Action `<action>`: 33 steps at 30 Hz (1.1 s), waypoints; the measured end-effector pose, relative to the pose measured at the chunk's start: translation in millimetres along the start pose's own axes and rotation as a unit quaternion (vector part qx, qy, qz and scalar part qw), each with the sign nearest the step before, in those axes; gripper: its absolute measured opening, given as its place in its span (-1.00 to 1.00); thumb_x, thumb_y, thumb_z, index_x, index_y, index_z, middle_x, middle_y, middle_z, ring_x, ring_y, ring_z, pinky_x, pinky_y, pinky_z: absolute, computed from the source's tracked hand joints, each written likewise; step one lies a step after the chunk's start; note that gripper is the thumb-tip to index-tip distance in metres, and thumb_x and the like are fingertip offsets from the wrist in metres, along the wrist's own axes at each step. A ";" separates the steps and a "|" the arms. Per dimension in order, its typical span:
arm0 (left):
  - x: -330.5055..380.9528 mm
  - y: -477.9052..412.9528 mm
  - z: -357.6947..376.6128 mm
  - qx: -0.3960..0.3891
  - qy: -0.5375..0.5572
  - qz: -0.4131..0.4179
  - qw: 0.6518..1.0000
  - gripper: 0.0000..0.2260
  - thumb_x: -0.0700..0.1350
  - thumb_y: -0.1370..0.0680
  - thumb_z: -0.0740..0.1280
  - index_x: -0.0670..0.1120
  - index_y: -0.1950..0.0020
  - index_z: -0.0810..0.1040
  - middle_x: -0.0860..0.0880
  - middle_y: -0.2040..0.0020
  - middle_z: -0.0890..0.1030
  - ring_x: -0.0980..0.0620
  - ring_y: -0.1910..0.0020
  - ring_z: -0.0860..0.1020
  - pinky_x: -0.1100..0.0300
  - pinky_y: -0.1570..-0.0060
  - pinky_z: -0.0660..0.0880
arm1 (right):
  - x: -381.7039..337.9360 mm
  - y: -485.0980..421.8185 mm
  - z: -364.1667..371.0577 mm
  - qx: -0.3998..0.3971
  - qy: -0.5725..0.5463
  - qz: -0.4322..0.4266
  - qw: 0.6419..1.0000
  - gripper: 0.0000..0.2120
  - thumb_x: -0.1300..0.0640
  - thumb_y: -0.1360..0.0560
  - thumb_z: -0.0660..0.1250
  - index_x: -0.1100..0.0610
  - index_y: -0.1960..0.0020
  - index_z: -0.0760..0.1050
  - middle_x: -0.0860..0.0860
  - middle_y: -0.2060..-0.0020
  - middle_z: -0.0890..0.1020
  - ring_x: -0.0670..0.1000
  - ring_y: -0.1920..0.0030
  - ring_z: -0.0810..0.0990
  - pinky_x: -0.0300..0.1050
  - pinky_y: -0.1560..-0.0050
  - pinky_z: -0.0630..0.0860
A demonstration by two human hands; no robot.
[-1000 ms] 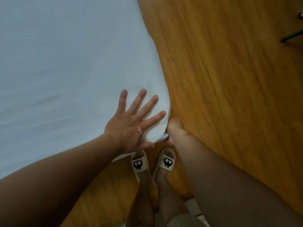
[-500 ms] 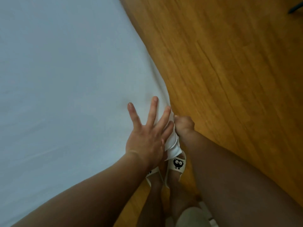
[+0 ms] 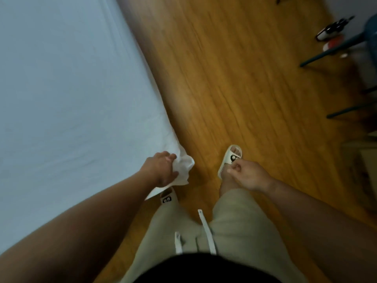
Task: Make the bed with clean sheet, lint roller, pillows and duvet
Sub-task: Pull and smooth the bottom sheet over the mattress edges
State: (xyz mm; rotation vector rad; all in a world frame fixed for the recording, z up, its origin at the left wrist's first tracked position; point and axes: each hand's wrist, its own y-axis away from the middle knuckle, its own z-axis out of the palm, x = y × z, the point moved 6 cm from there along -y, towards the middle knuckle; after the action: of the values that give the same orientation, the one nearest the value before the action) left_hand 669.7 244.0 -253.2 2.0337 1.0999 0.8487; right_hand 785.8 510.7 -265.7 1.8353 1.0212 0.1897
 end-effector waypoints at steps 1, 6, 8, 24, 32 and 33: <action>-2.8 5.3 -10.9 -0.017 0.021 -0.019 0.999 -0.43 0.23 -0.56 0.26 -0.01 -0.50 0.32 -0.07 -0.42 0.46 -0.11 -0.36 0.43 -0.02 -0.32 0.42 | 9.7 12.8 -23.0 -0.001 -0.006 0.001 1.000 -0.78 -0.12 -0.58 0.33 0.01 -0.06 0.57 -0.13 0.11 0.61 -0.06 0.01 0.58 -0.17 0.10 0.37; -13.0 23.8 -67.5 -0.001 0.140 -0.152 0.978 -0.54 0.22 -0.58 0.27 -0.01 -0.39 0.45 -0.02 -0.21 0.64 -0.03 -0.21 0.56 0.13 -0.21 0.46 | 63.8 25.2 -138.8 0.001 0.018 0.002 1.000 -0.71 -0.09 -0.61 0.31 0.12 -0.11 0.59 0.01 0.03 0.65 0.06 -0.08 0.61 -0.11 -0.01 0.45; -5.6 27.7 -83.3 0.046 0.224 -0.208 0.951 -0.59 0.17 -0.59 0.30 -0.04 -0.34 0.51 -0.02 -0.13 0.68 -0.03 -0.13 0.60 0.14 -0.15 0.46 | 80.3 14.9 -179.7 -0.017 0.032 0.012 0.999 -0.70 -0.13 -0.60 0.30 0.08 -0.13 0.56 -0.06 0.04 0.59 0.03 -0.11 0.60 -0.15 0.01 0.43; 48.7 -56.8 -244.9 0.207 0.601 -0.238 0.734 -0.76 0.10 -0.61 0.30 -0.02 -0.14 0.60 0.00 0.02 0.66 0.02 0.06 0.65 0.02 -0.03 0.61 | -154.5 -147.6 -479.1 0.028 0.063 -0.184 0.981 -0.76 -0.17 -0.61 0.26 -0.05 -0.15 0.51 -0.13 -0.02 0.57 -0.10 -0.04 0.54 -0.26 0.12 0.43; -22.6 -175.9 -473.3 0.164 0.459 -0.121 0.865 -0.70 0.12 -0.62 0.27 0.00 -0.26 0.53 0.10 -0.12 0.55 0.15 -0.07 0.53 0.34 0.06 0.43 | -189.0 -236.2 -574.6 0.041 -0.003 -0.090 0.995 -0.84 -0.05 -0.58 0.36 0.03 -0.03 0.59 -0.11 0.09 0.65 -0.13 0.03 0.60 -0.33 0.11 0.45; -33.8 -186.1 -507.3 0.172 0.445 -0.110 0.872 -0.69 0.12 -0.62 0.26 -0.01 -0.26 0.53 0.09 -0.10 0.56 0.14 -0.06 0.54 0.34 0.07 0.43 | -195.6 -248.1 -586.1 0.044 -0.017 -0.080 0.996 -0.86 -0.04 -0.57 0.38 0.03 0.00 0.59 -0.11 0.10 0.66 -0.10 0.03 0.62 -0.26 0.04 0.49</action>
State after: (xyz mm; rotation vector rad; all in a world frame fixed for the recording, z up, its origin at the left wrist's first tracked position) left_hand 174.3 417.6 -120.5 1.7076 2.0576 1.6300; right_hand 209.9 809.4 -116.1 1.8194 1.1614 0.0171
